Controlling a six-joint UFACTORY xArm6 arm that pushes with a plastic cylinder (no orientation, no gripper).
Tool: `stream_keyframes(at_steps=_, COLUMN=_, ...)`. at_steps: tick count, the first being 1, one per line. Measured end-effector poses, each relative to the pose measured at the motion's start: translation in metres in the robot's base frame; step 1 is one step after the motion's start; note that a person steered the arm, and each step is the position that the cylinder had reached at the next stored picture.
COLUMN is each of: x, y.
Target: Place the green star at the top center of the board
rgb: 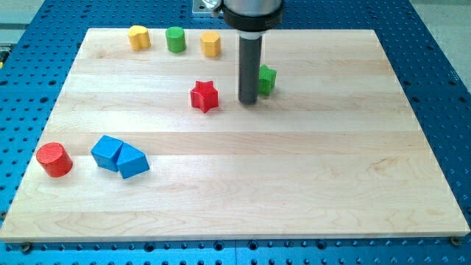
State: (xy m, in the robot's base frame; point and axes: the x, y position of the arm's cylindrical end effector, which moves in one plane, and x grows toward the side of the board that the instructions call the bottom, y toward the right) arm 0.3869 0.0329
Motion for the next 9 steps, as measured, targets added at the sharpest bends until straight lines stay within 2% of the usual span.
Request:
stream_keyframes(at_steps=2, x=-0.021, y=0.047)
stream_keyframes(at_steps=3, x=-0.038, y=0.048)
stream_keyframes(at_steps=6, x=-0.039, y=0.015)
stream_keyframes(at_steps=8, x=-0.079, y=0.01)
stream_keyframes(at_steps=9, x=-0.071, y=0.0)
